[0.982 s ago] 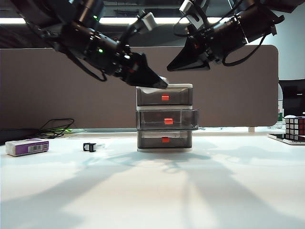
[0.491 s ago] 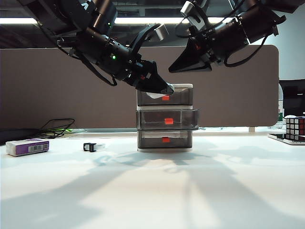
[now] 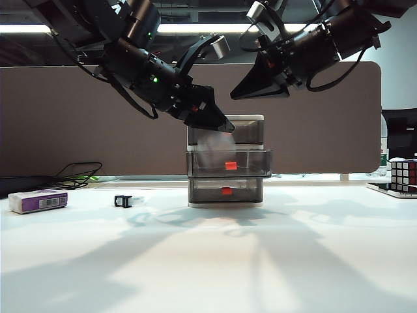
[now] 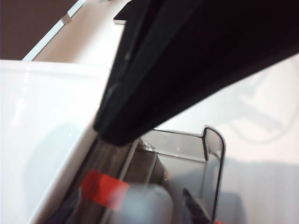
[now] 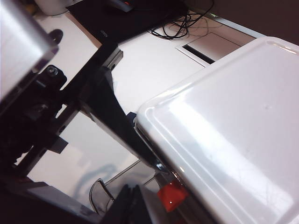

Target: Open the second layer of the drawer on the table, pick up the earphone case on the table and put it in, and finally close the drawer.

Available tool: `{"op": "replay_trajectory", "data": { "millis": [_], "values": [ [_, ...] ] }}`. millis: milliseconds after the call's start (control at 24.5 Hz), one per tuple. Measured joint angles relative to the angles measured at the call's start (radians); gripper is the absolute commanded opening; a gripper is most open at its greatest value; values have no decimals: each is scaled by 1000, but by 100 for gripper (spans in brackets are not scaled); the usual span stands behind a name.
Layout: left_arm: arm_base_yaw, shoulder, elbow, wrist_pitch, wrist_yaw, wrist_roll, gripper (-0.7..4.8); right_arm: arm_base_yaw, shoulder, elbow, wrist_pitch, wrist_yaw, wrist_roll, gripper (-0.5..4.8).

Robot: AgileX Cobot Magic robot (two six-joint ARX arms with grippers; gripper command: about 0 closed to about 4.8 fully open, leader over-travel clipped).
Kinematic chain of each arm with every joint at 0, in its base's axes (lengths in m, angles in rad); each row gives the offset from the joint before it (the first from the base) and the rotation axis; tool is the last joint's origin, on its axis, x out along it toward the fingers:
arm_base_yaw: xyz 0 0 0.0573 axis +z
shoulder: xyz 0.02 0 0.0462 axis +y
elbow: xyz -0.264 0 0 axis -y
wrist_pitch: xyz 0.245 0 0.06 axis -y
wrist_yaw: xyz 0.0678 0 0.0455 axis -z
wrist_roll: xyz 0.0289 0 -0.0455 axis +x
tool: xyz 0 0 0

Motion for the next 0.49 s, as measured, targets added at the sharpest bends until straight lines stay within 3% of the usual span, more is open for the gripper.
{"op": "replay_trajectory", "data": {
  "millis": [368, 491],
  "values": [
    [-5, -2, 1, -14, -26, -1, 276, 0, 0, 0, 3, -3, 0, -5],
    [-16, -26, 1, -82, -87, 0, 237, 0, -3, 1, 49, -3, 7, -5]
  ]
}}
